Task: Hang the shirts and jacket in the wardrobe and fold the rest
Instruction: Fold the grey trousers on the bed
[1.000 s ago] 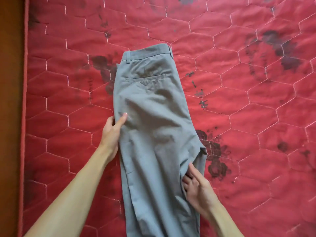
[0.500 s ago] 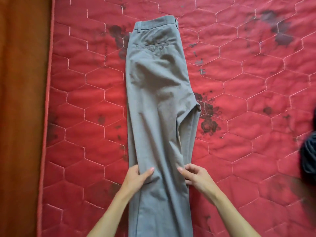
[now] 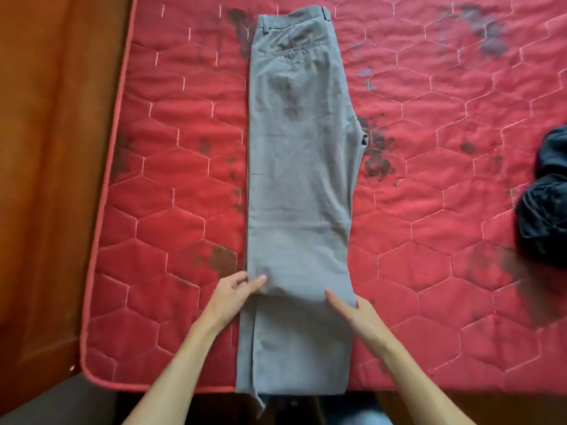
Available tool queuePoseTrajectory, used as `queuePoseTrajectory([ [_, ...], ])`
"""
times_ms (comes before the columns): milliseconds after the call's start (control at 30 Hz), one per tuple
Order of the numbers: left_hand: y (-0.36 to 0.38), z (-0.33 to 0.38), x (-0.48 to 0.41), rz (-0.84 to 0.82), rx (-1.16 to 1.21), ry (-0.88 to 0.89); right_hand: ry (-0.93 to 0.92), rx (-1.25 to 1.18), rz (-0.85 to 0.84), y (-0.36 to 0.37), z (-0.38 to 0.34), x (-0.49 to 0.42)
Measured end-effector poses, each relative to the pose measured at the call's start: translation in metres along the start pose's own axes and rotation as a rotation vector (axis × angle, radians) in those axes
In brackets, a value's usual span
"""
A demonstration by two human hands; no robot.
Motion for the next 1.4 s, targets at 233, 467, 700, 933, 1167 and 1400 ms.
queuePoseTrajectory([
  [233, 0.016, 0.013, 0.064, -0.119, 0.047, 0.011, 0.023, 0.139, -0.023, 0.028, 0.057, 0.050],
  [467, 0.023, -0.092, 0.114, -0.311, -0.384, -0.213, 0.096, 0.070, -0.055, 0.045, 0.089, 0.076],
  [700, 0.000, -0.156, 0.134, 0.003, -0.665, -0.274, 0.164, 0.683, 0.164, 0.009, 0.153, 0.083],
  [933, 0.014, -0.178, 0.148, 0.228, -0.511, -0.362, 0.153, 0.342, 0.218, 0.003, 0.168, 0.092],
  [1167, 0.022, -0.195, 0.159, 0.183, -0.280, -0.285, 0.061, 0.236, 0.092, 0.020, 0.174, 0.097],
  [1400, 0.034, -0.159, 0.168, 0.023, 0.085, -0.220, 0.019, 0.071, 0.098, 0.019, 0.163, 0.111],
])
Point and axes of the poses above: each hand's wrist, its own x-axis away from the middle knuckle, its own y-axis out of the palm, z = x × y, the point moved 8 cm from there along -x, towards the middle knuckle, and after that the axes turned 1 degree about -y, right-handed, at the moved point
